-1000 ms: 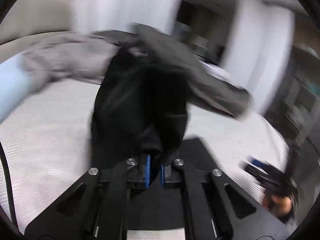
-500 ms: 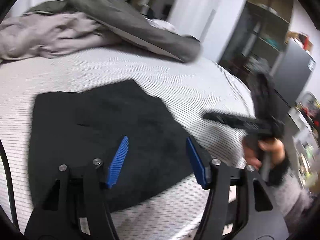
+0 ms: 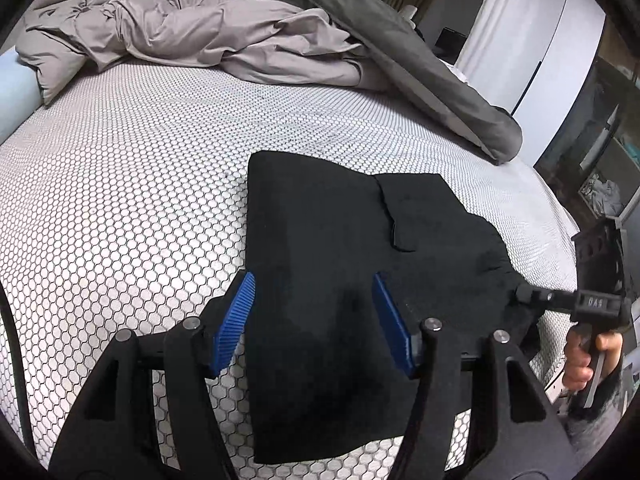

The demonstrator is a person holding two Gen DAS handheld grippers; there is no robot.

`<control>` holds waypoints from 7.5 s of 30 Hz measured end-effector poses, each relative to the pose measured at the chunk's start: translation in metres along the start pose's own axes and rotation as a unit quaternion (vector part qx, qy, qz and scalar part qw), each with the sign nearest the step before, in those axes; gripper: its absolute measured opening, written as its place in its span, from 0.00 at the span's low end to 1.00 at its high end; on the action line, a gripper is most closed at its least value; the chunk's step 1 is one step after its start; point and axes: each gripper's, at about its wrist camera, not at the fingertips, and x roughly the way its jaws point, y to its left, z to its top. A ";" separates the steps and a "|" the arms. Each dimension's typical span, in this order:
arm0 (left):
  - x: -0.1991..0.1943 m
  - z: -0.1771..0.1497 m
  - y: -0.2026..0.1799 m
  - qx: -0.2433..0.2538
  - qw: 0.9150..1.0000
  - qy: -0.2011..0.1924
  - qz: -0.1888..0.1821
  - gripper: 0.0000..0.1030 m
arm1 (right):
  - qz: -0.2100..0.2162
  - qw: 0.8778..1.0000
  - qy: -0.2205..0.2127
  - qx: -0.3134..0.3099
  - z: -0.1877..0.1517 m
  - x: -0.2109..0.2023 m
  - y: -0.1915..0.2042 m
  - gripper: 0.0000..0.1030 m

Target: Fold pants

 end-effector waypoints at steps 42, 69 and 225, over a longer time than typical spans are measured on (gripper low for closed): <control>-0.020 -0.031 -0.051 0.073 0.994 -0.002 0.087 0.56 | -0.186 0.979 -0.064 -0.058 0.012 -0.022 0.013 0.35; -0.015 -0.047 -0.088 0.196 0.979 0.019 -0.052 0.62 | -0.170 0.954 -0.037 -0.245 -0.018 0.036 0.103 0.35; -0.042 -0.016 -0.010 0.110 0.991 0.058 -0.048 0.62 | -0.073 0.989 -0.025 -0.128 0.006 0.006 0.042 0.43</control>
